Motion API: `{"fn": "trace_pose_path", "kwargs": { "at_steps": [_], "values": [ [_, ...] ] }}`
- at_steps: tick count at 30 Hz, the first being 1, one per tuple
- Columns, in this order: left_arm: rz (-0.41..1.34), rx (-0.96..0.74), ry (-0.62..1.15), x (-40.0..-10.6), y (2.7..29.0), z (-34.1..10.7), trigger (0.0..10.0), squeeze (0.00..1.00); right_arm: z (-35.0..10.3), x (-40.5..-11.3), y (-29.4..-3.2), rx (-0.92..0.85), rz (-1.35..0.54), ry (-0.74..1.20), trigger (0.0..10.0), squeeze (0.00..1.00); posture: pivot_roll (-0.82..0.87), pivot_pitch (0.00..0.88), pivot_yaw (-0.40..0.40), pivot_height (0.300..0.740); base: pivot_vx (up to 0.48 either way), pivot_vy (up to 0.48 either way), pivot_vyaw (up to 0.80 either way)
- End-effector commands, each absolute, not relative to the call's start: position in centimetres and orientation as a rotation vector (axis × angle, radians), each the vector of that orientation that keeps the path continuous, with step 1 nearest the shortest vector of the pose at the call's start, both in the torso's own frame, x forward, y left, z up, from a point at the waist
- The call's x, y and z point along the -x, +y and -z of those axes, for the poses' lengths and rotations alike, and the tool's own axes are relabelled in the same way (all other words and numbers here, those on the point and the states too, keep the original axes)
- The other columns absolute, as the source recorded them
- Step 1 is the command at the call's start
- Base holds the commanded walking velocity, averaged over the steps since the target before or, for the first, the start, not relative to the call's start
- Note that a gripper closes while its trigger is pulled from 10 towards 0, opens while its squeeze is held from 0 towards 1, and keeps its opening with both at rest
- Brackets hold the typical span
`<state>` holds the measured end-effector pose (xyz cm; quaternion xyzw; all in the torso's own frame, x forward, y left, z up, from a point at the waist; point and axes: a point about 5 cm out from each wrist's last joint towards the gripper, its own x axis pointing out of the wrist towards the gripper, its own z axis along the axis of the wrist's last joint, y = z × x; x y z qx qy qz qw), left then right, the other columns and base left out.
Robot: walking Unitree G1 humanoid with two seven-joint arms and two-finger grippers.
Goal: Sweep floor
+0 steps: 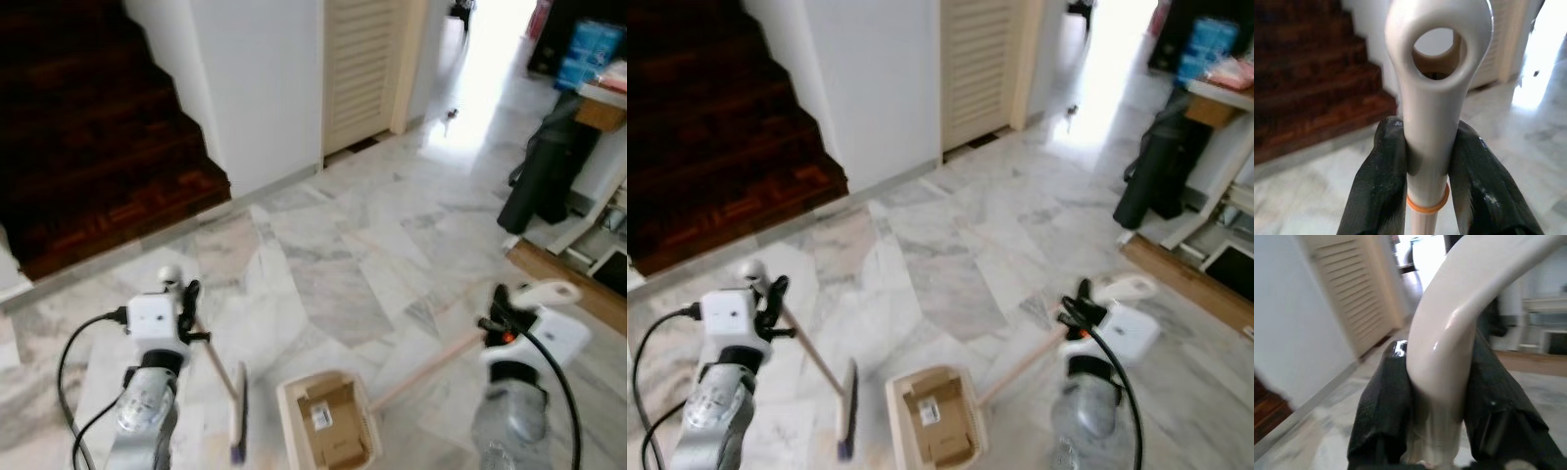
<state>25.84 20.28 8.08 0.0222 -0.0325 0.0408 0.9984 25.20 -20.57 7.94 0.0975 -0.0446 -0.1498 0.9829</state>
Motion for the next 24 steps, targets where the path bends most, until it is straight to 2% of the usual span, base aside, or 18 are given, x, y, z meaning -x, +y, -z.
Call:
{"fn": "trace_pose_path", "kwargs": {
  "at_steps": [1, 8, 17, 24],
  "values": [
    [-0.051, -0.059, -0.134, -26.40, 19.61, -9.50, 9.1, 0.00, -8.62, -25.30, -20.87, -0.209, 0.307, -0.120, 10.0, 0.00, -0.01, 0.000, 0.014, 0.740, 0.000, 0.000, 0.00],
    [-0.044, -0.052, -0.123, -26.05, 19.42, -9.25, 9.1, 0.00, -8.73, -25.28, -20.80, -0.184, 0.287, -0.128, 10.0, 0.00, -0.01, 0.000, 0.013, 0.740, 0.000, 0.000, 0.06],
    [-0.031, -0.058, -0.114, -25.70, 19.37, -9.10, 9.1, 0.00, -8.59, -25.25, -20.44, -0.193, 0.276, -0.119, 10.0, 0.00, -0.01, 0.000, 0.015, 0.740, 0.000, 0.000, 0.74],
    [-0.020, -0.054, -0.108, -25.45, 19.19, -9.13, 9.1, 0.00, -8.59, -25.24, -20.70, -0.201, 0.285, -0.117, 10.0, 0.00, -0.01, 0.000, 0.016, 0.740, 0.000, 0.072, 0.00]
  ]
}}
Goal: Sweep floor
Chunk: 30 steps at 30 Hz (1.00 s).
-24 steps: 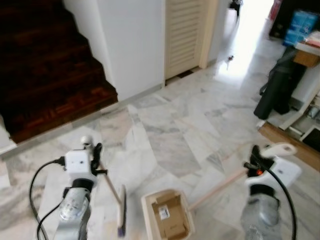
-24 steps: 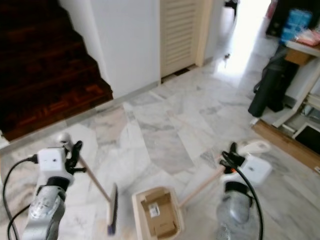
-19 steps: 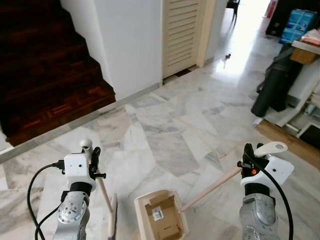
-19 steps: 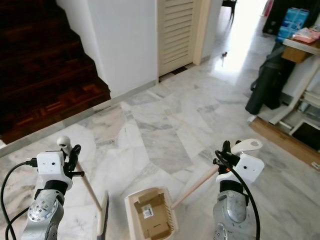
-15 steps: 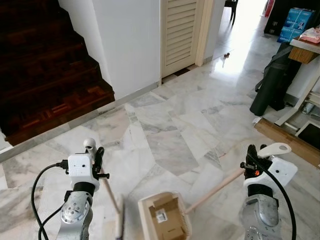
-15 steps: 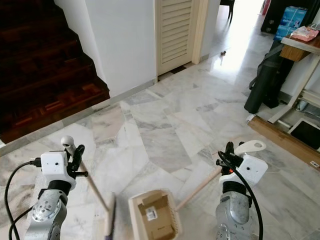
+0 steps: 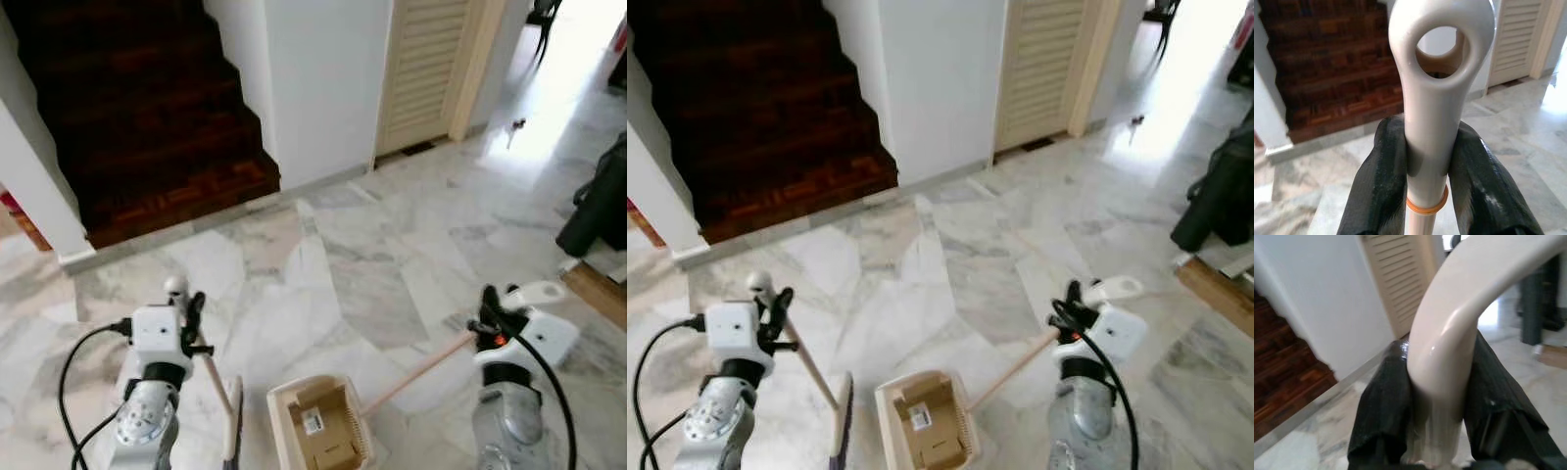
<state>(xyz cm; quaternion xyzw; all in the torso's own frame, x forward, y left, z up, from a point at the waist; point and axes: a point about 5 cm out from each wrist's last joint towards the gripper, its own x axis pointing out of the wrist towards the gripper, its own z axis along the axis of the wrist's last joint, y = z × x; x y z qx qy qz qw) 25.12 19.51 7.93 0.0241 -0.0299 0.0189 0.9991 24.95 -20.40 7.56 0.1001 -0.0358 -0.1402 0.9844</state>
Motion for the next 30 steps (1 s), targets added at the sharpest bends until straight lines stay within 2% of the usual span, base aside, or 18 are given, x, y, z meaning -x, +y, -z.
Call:
{"fn": "trace_pose_path", "kwargs": {
  "at_steps": [1, 30],
  "values": [
    [-0.020, -0.054, -0.108, -25.45, 19.19, -9.13, 9.1, 0.00, -8.59, -25.24, -20.70, -0.201, 0.285, -0.117, 10.0, 0.00, -0.01, 0.000, 0.016, 0.740, 0.000, 0.251, 0.00],
    [-0.040, -0.038, -0.096, -25.42, 19.06, -9.39, 9.0, 0.00, -8.76, -25.38, -20.70, -0.225, 0.301, -0.104, 10.0, 0.00, 0.00, 0.000, 0.007, 0.740, 0.000, 0.295, 0.00]
  ]
}}
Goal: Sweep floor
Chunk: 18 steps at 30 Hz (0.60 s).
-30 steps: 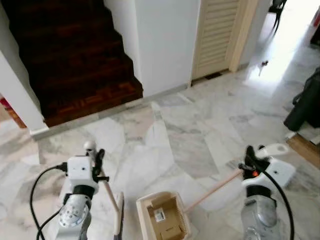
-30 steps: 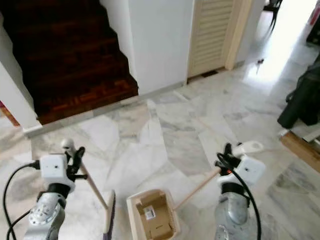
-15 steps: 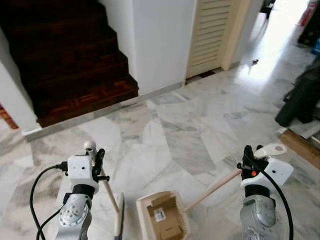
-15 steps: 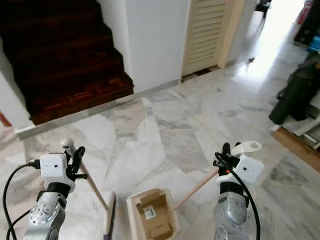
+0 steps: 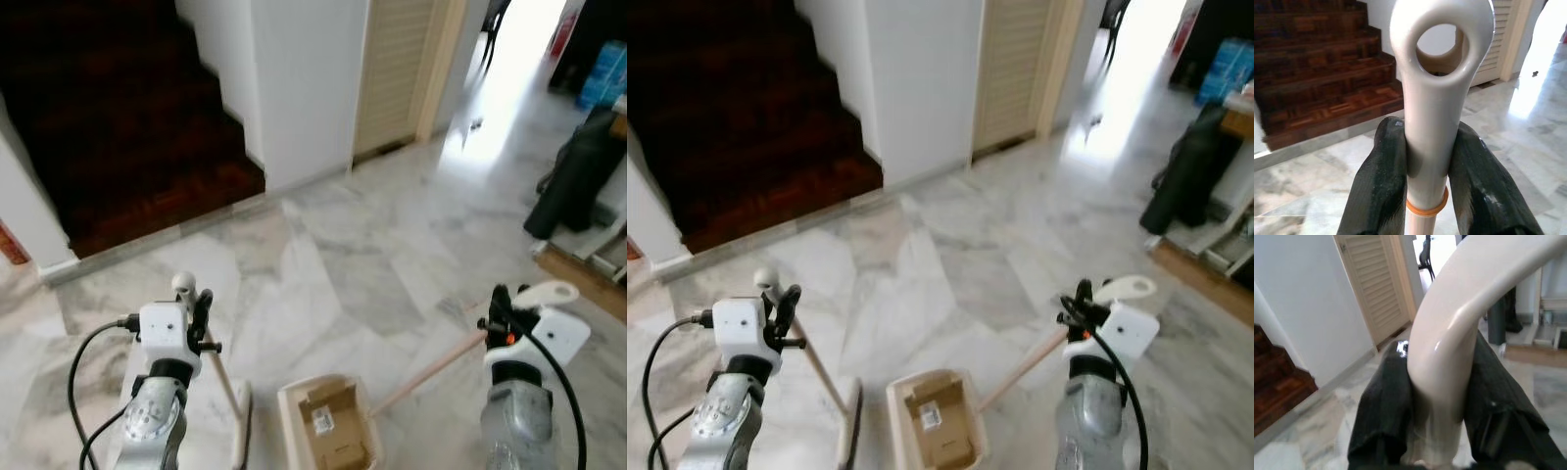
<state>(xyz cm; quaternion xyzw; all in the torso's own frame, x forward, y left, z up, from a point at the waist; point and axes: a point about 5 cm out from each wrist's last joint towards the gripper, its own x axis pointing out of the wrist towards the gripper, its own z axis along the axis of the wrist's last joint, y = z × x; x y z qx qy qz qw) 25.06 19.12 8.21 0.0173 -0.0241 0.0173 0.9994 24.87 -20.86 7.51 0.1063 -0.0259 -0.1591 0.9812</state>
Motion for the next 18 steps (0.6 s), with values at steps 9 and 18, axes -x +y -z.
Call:
{"fn": "trace_pose_path", "kwargs": {
  "at_steps": [9, 18],
  "values": [
    [-0.040, -0.034, -0.094, -25.37, 18.96, -9.46, 8.9, 0.00, -8.79, -25.47, -20.26, -0.246, 0.306, -0.086, 10.0, 0.00, 0.00, 0.000, 0.004, 0.740, 0.000, 0.334, 0.00],
    [-0.045, -0.031, -0.093, -25.26, 18.92, -9.53, 8.9, 0.00, -8.76, -25.45, -20.28, -0.242, 0.306, -0.070, 10.0, 0.00, 0.00, 0.000, 0.001, 0.740, 0.000, 0.335, 0.00]
  ]
}}
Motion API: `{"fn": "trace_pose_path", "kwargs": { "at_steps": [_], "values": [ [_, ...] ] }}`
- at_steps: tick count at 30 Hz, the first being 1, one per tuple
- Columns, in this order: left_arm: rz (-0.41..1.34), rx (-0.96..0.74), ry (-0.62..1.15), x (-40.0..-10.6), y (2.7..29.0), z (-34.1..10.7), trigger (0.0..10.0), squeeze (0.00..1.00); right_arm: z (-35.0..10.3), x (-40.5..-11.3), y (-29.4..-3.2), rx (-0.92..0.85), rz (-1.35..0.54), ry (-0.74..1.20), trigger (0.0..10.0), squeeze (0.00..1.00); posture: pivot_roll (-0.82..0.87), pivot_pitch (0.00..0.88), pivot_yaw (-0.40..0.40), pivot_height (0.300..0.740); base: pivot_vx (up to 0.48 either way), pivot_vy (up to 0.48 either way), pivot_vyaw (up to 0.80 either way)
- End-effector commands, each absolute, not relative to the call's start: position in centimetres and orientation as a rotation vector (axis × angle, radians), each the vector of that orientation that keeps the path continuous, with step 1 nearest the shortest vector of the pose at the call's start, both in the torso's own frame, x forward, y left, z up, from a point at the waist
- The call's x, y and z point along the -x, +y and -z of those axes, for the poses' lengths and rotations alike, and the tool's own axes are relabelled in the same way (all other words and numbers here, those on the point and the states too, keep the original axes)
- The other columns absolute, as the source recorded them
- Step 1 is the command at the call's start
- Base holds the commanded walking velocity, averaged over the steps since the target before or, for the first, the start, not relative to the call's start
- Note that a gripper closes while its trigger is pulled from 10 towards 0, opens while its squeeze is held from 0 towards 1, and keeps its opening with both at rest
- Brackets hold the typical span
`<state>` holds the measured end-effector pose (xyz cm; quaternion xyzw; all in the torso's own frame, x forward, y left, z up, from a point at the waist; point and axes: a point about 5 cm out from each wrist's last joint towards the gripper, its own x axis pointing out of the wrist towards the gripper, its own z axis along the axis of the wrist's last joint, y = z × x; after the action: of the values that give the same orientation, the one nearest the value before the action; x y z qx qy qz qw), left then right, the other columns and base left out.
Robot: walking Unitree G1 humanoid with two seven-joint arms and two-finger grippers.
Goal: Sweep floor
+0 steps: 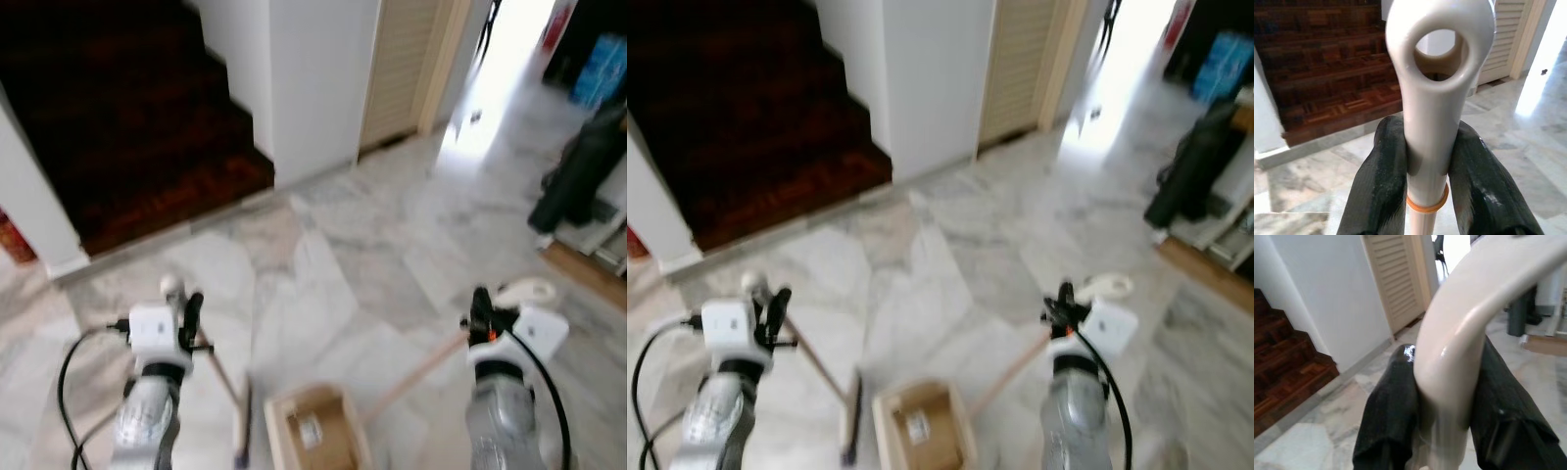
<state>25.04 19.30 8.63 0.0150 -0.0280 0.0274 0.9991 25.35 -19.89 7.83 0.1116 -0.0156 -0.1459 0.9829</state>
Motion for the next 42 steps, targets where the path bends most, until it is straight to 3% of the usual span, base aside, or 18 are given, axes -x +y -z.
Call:
{"fn": "trace_pose_path", "kwargs": {
  "at_steps": [1, 42],
  "values": [
    [-0.045, -0.031, -0.093, -25.24, 18.91, -9.54, 8.8, 0.00, -8.77, -25.44, -20.28, -0.241, 0.306, -0.070, 10.0, 0.00, 0.00, 0.000, 0.002, 0.740, 0.000, 0.334, 0.00],
    [-0.022, -0.032, -0.077, -24.70, 18.65, -9.27, 8.7, 0.00, -9.01, -25.22, -19.52, -0.207, 0.249, -0.073, 10.0, 0.00, -0.01, 0.000, 0.010, 0.740, 0.000, 0.334, 0.10]
  ]
}}
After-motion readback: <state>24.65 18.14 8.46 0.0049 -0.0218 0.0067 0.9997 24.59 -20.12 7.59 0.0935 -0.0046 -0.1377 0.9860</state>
